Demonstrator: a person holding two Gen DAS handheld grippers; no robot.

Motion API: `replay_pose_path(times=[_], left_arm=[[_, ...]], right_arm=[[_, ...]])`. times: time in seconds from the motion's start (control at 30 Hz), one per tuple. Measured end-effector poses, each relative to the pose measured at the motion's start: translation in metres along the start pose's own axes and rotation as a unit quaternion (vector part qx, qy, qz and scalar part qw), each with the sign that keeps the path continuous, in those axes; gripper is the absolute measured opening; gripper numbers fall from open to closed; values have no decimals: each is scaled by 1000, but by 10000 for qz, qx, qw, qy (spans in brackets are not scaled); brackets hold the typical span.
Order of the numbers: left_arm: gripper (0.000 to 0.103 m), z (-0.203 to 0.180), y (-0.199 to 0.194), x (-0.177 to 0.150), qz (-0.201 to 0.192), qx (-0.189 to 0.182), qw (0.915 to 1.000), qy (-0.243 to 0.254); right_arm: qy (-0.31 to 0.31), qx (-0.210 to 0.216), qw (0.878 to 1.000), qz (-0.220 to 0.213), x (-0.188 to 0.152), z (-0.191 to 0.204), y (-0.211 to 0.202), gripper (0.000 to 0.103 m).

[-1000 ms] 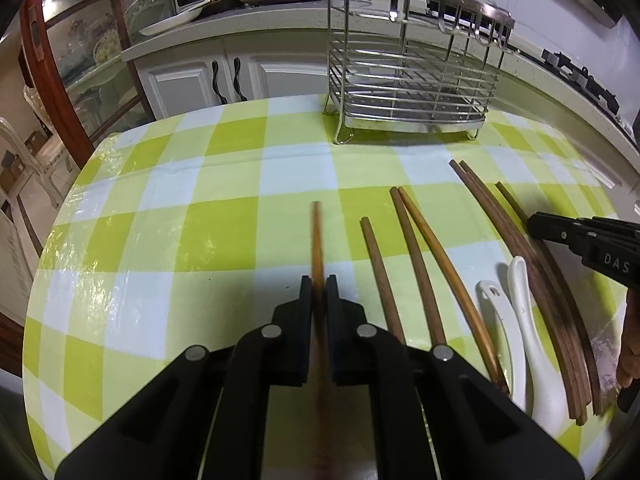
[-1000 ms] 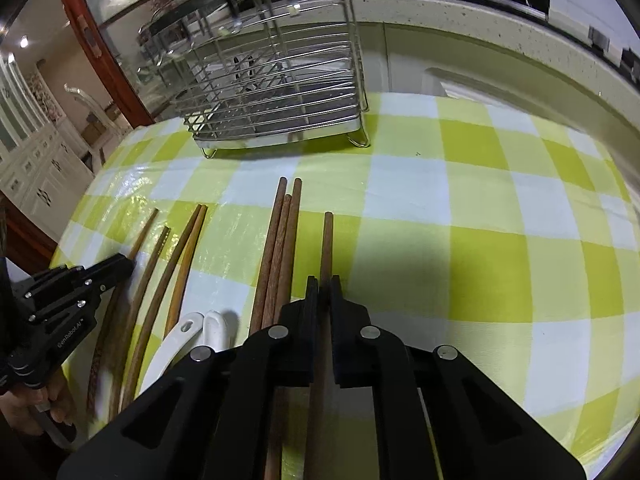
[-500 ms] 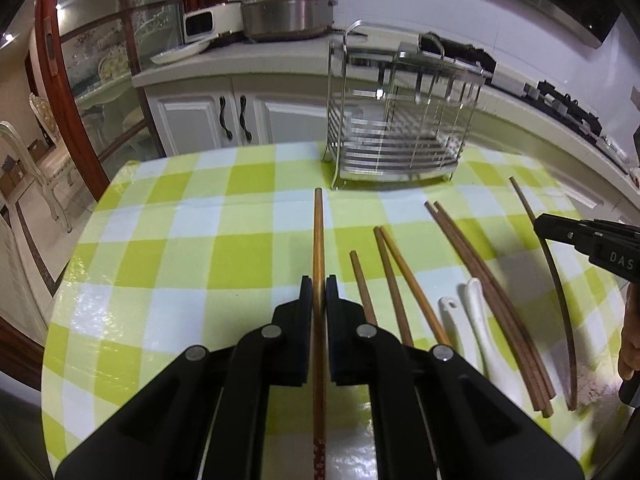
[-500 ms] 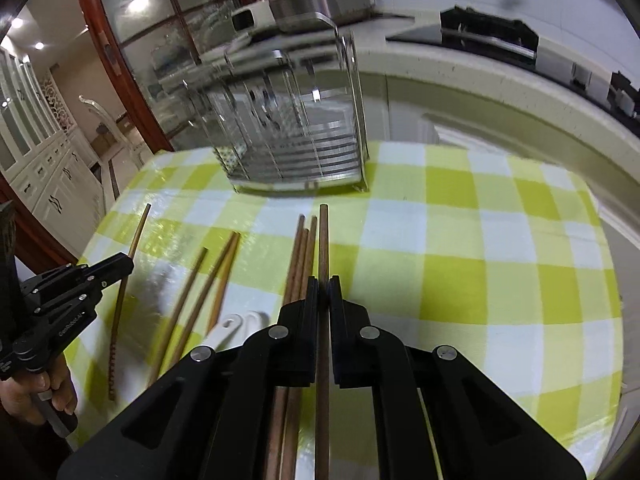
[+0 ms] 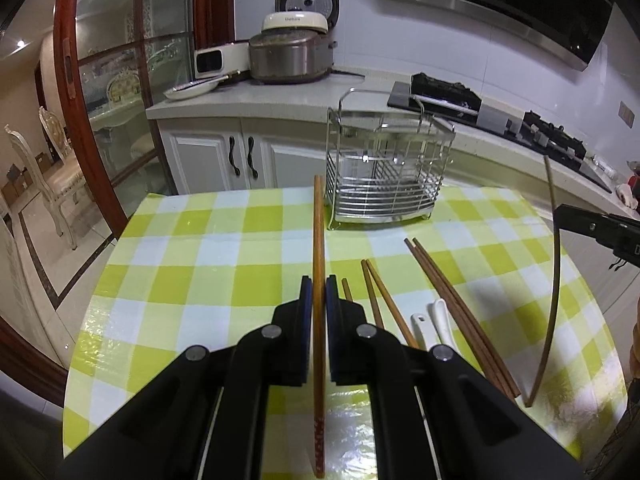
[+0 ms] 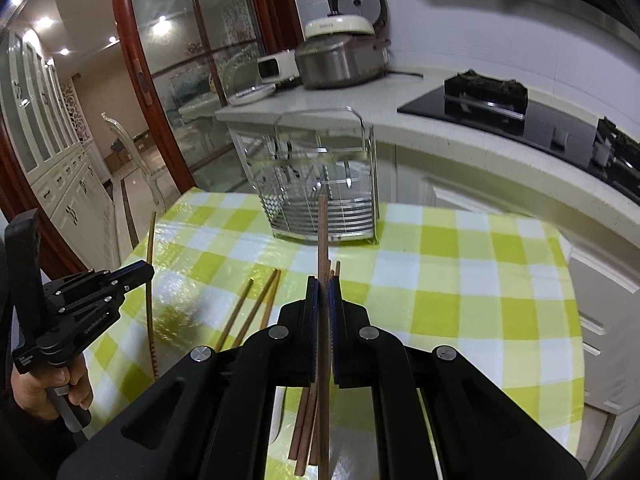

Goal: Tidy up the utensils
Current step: 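Lift the chopsticks upright and carry both tools toward the wire utensil rack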

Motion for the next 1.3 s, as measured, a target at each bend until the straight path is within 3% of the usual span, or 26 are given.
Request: replay_pose_path(times=[0.8,1.3], left_arm=[[7,-7,-55,16,-465,-105,9989,23],[7,-10,-54,50,-564,-364,9977,-7]], right_arm=[[-77,-149,9983,-565,11,6,-61,5],[-247,-354,9953,-861,54,1,-74,5]])
Point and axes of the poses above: each gripper's, at about its wrist camera, not at the fingertips, and y roughly the way its jaws point, z to its left, x to its top, the point moved 6 cm from there along y, roughly the way its jaws point, and after that the axes turned 1 degree about -y, right-handed, at the moved point
